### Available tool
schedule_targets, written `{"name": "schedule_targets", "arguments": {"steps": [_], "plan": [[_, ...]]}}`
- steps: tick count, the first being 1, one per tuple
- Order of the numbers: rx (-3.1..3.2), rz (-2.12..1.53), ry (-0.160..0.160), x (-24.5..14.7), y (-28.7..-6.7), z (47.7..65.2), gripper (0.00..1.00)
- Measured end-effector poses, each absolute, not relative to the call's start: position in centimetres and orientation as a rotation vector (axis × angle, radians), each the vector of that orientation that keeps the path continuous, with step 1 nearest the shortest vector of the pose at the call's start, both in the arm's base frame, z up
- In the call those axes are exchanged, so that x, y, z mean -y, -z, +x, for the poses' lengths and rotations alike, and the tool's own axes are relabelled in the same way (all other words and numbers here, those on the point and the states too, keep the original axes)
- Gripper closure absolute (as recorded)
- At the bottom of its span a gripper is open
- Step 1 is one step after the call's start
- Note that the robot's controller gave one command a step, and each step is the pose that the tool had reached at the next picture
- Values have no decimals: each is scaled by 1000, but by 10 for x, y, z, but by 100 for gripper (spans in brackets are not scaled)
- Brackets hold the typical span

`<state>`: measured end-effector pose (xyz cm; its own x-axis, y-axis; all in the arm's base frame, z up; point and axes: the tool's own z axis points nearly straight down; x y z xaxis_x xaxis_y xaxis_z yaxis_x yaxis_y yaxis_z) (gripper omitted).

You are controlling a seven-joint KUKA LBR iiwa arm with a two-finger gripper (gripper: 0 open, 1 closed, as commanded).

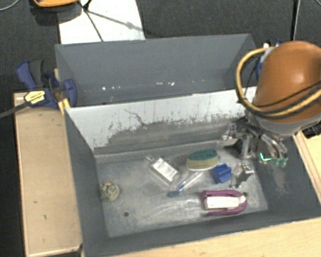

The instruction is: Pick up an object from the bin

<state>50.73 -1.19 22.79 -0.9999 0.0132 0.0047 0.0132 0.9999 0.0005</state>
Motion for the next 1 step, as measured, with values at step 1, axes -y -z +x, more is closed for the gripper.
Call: {"name": "schedule_targets", "arguments": {"steps": [1], "plan": [[3112, 514, 1, -25, -74, 567, 0]]}}
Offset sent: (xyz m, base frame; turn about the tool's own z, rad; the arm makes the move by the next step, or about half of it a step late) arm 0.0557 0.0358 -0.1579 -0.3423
